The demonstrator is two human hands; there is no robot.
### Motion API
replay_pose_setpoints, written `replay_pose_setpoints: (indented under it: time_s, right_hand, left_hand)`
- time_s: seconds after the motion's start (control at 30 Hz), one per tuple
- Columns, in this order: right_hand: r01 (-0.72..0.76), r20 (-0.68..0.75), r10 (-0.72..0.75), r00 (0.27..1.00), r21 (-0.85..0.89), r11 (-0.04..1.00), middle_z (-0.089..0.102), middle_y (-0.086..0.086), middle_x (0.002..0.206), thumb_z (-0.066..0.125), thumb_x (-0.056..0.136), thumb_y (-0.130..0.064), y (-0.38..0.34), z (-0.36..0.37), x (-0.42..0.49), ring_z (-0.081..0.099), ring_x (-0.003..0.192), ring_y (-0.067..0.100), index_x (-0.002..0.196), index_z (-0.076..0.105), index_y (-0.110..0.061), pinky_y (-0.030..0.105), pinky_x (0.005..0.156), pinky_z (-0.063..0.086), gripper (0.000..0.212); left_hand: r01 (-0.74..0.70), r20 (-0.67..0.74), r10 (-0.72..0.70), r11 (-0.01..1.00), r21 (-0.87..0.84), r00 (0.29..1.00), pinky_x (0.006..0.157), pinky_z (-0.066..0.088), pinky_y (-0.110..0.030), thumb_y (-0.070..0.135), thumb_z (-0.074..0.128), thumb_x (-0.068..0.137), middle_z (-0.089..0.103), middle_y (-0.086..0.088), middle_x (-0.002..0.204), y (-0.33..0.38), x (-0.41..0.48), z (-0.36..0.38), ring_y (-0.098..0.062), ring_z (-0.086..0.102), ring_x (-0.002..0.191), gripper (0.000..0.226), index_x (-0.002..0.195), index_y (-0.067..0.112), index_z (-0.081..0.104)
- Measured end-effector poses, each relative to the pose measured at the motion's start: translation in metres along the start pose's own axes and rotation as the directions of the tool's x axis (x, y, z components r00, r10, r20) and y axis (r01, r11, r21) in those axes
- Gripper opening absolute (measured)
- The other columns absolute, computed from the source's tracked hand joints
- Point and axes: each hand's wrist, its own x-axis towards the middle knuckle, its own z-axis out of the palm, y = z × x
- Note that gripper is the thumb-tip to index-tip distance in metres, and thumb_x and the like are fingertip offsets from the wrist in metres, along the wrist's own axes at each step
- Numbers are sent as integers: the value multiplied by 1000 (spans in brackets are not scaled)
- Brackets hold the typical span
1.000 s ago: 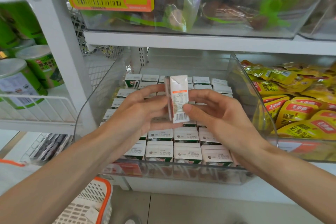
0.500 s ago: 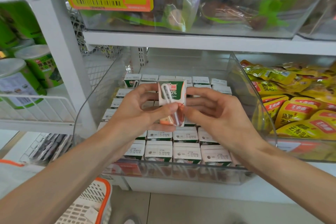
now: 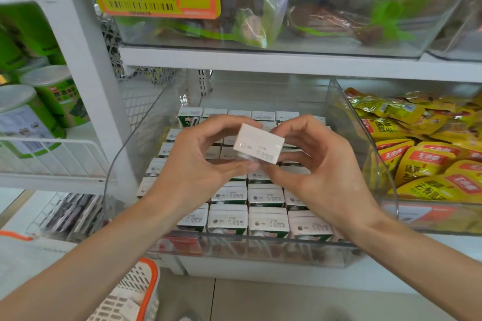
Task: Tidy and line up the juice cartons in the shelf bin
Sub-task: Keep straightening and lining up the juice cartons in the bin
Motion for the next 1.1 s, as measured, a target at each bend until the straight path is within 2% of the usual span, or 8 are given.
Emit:
replay_pose_setpoints:
  time_s: [0.17, 0.33, 0.4, 0.6, 0.73, 0.8, 0.93, 1.1]
  right_hand:
    - [79, 2, -79, 997, -51, 996, 76, -3, 110, 83, 81, 10, 0, 1, 0, 71, 116, 18, 108, 65, -9, 32, 90, 62, 38]
    - [77, 14, -76, 997, -54, 996, 76, -3, 113, 82, 84, 9, 0, 1, 0, 71, 118, 19, 110, 64, -9, 33, 90, 62, 36]
    - [49, 12, -49, 999, -41, 998, 77, -4, 114, 83, 85, 5, 0, 2, 0, 72, 116, 17, 113, 64, -11, 32, 92, 61, 37]
    - [-250, -13, 257, 966, 190, 950, 82, 3, 102, 77, 95, -16, -4, 2, 3, 80, 95, 20, 131, 62, -26, 24, 90, 61, 40]
    - [-437, 53, 447, 893, 341, 832, 82, 8, 105, 68, 103, -26, -7, -1, 8, 80, 99, 25, 135, 60, -44, 34, 90, 64, 38]
    - [-488, 61, 506, 861, 384, 784, 82, 11, 104, 65, 104, -27, -9, -1, 12, 81, 96, 28, 133, 63, -37, 39, 88, 64, 31]
    - [-586, 89, 600, 795, 370, 721, 80, 20, 88, 56, 106, -34, -13, -1, 17, 80, 75, 28, 124, 69, -9, 27, 65, 63, 33]
    - [-607, 81, 621, 780, 340, 718, 79, 21, 82, 49, 109, -38, -14, 0, 18, 79, 68, 26, 109, 73, -4, 24, 57, 61, 42]
  left_hand:
    - [-55, -29, 56, 998, 17, 998, 96, 58, -37, 23, 92, 66, 76, 11, 115, 1, 0, 0, -10, 65, 123, 50, 112, 29, 74]
    - [-34, -33, 34, 999, -18, 999, 86, 59, -22, 22, 92, 65, 76, 12, 113, 0, -1, -1, -8, 66, 120, 50, 111, 29, 74]
    - [-13, -38, 13, 1000, 5, 999, 89, 60, -26, 23, 92, 67, 76, 15, 113, 0, -1, -1, -7, 67, 118, 52, 115, 29, 72]
    - [66, -70, -68, 997, -36, 995, 84, 58, -16, 34, 83, 82, 77, 13, 112, 0, -2, 1, -4, 74, 103, 68, 141, 47, 50]
    - [66, 7, -66, 998, -25, 998, 78, 58, -18, 38, 50, 105, 77, 18, 112, 5, -4, 5, -1, 72, 102, 32, 134, 47, 60]
    - [70, 37, -70, 997, -12, 997, 82, 59, -23, 34, 42, 110, 74, 22, 118, 5, -5, 5, 0, 69, 108, 34, 132, 49, 63]
    - [78, 62, -74, 995, -56, 995, 82, 60, -27, 42, 44, 104, 73, 17, 122, 4, -4, 6, -9, 71, 107, 38, 137, 50, 61]
    - [84, 76, -77, 992, -90, 994, 84, 61, -28, 50, 48, 97, 73, 17, 123, 0, -3, 7, -13, 74, 101, 43, 138, 52, 61]
